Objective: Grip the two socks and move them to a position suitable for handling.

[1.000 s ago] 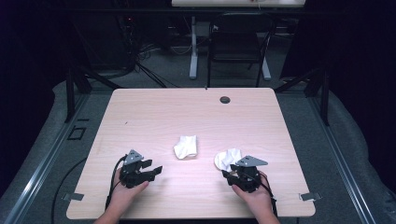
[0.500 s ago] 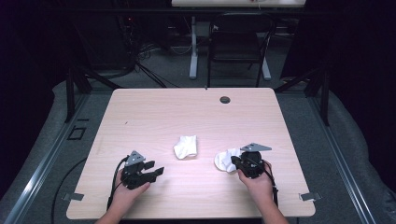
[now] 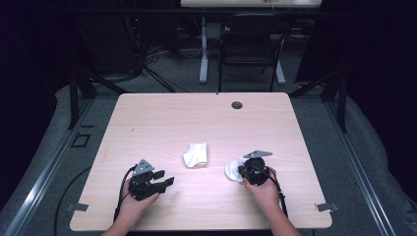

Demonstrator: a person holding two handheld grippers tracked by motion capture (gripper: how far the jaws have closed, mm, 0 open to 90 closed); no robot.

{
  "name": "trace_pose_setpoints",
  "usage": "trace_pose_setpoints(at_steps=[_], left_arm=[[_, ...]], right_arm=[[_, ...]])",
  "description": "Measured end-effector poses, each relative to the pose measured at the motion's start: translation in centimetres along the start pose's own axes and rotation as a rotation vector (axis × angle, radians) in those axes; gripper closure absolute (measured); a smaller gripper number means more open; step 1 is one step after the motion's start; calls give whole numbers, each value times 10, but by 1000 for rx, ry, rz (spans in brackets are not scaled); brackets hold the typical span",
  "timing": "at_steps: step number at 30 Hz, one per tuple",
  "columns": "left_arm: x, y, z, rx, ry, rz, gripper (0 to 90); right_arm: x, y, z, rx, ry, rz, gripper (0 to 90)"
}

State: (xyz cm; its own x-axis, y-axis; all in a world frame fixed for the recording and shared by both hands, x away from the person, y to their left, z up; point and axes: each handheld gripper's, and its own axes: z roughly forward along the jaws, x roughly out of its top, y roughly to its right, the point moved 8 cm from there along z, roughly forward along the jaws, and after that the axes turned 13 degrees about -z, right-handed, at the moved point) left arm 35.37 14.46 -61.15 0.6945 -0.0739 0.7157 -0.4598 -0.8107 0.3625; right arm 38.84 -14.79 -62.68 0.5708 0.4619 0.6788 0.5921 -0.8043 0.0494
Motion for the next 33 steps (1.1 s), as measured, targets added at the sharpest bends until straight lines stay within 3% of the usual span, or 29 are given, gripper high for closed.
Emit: trace_pose_setpoints(at_steps=[8, 18, 27, 33], left_arm=[[0, 1, 0, -2, 4, 2, 479], [-1, 4, 0, 4, 4, 10, 479], [-1, 6, 0, 24, 21, 25, 480], [-3, 11, 2, 82, 34, 76, 496]], right_arm=[[-3, -9, -1, 31, -2, -3, 885], [-4, -34, -3, 73, -35, -46, 872], [-1, -51, -3, 89, -35, -54, 865], [0, -63, -2, 84, -31, -46, 863]])
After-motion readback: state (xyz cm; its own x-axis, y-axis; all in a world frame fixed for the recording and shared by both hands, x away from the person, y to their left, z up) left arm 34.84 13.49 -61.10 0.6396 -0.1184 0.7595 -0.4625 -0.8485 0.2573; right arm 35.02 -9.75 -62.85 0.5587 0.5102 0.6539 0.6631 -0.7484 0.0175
